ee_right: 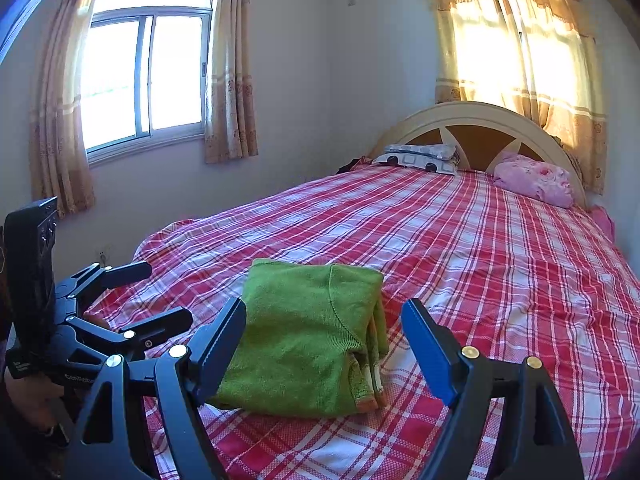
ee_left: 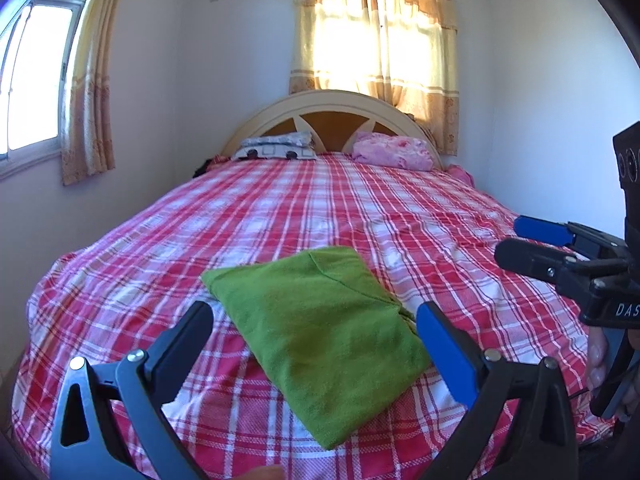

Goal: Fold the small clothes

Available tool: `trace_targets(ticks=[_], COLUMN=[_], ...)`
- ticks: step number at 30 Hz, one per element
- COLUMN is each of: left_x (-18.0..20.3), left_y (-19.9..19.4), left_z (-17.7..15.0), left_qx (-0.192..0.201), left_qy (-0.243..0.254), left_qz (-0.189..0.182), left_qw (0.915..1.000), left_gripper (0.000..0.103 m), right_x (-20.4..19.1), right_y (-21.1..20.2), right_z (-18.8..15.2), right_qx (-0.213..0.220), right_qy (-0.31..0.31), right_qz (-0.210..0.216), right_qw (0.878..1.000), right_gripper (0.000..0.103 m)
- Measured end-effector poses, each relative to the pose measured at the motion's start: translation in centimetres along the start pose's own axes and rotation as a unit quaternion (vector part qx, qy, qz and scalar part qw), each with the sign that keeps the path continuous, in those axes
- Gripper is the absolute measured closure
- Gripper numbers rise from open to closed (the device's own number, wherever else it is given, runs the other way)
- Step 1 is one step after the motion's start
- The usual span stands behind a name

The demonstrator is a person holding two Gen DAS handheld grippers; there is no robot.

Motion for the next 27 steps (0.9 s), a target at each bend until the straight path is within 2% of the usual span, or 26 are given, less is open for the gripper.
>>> trace_targets(ticks=[7, 19, 27], left_x=[-0.8, -1.8, -1.1], left_y=[-0.7, -0.2, 0.1], left_z=[0.8, 0.5, 0.3], left_qx=[0.012, 0.005, 0.006], left_qy=[-0.003, -0.014, -0.005], left_qz=[0.012, 0.028, -0.001], left_qw=[0.9998, 0.9995, 1.0000], left_gripper=[0.000, 0.000, 0.000], right_x=[0.0, -0.2, 0.1], right_y=[-0.6, -0.7, -0.2], right_z=[0.4, 0.2, -0.4], right_qx=[0.010, 0.008, -0.001], right_qy=[-0.001, -0.006, -0.003], right_qz=[-0.003, -0.001, -0.001], right_qw=[1.000, 1.000, 1.000], right_gripper=[0.023, 0.022, 0.022])
Point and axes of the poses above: each gripper's, at about its wrist camera, not at the fingertips, and y roughly the way its jaws point, x to its right, z to its top, the point moved 7 cm from there along y, roughly the way its jaws point, and after that the axes turned 8 degrees about -x, right-handed, at the moved point
